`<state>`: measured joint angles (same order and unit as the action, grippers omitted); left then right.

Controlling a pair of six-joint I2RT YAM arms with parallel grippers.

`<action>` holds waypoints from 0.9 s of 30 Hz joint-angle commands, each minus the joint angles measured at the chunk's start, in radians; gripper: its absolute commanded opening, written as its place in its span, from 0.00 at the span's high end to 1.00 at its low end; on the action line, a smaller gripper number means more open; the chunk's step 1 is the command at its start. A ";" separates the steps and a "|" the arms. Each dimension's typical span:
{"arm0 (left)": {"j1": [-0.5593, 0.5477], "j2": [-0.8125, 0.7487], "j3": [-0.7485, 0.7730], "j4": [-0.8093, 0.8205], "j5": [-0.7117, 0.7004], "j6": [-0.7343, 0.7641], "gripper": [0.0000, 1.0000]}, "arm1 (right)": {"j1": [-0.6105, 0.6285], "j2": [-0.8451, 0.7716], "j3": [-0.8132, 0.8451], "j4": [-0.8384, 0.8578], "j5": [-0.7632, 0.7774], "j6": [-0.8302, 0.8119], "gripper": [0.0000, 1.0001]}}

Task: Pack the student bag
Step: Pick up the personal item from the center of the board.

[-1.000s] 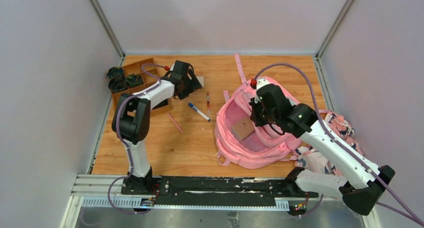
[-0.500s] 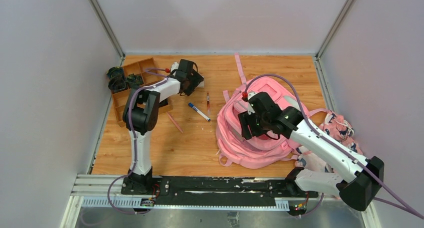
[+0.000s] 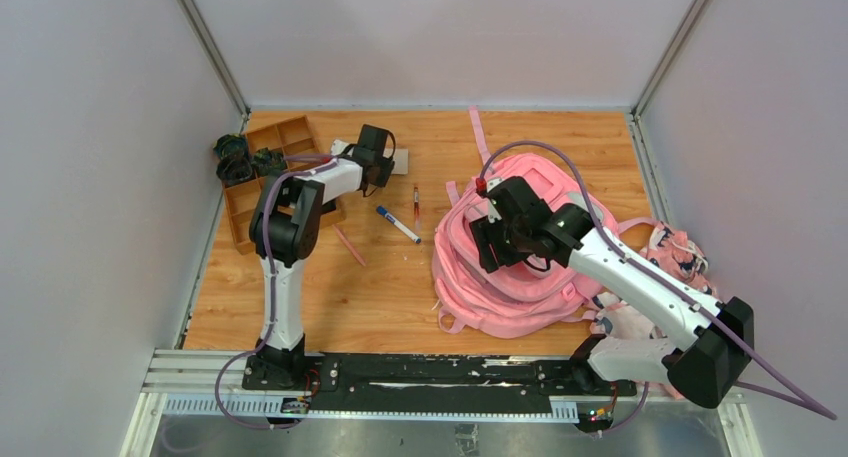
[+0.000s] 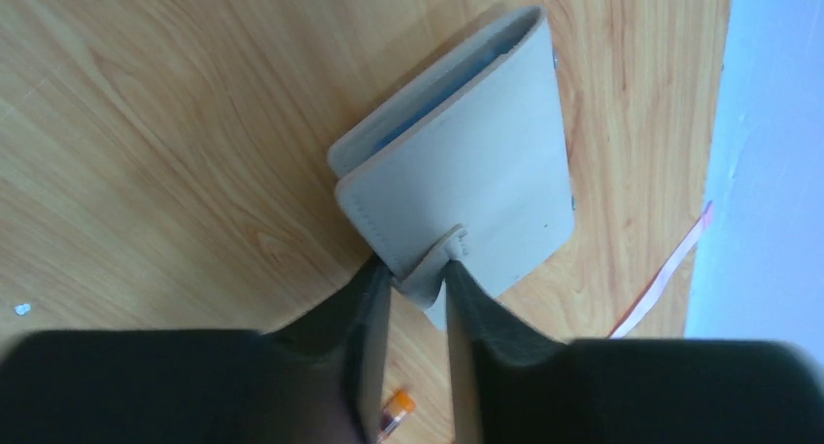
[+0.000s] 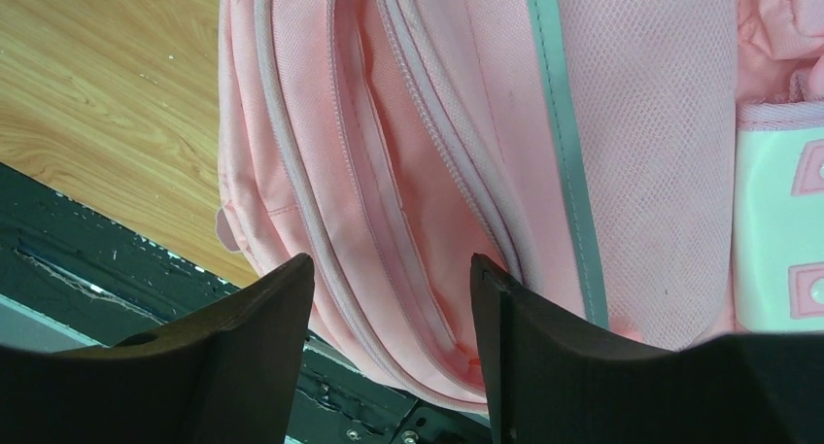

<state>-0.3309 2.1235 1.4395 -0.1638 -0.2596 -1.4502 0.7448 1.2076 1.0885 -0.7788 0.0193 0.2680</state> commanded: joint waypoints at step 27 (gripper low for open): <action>-0.011 -0.686 -0.332 -0.181 0.519 0.890 1.00 | -0.005 -0.094 0.042 -0.042 0.014 -0.038 0.30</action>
<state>-0.3344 1.5784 1.1843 -0.1886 0.1028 -0.7536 0.7444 1.1458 1.1412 -0.8009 0.0437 0.2668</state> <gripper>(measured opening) 0.028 0.706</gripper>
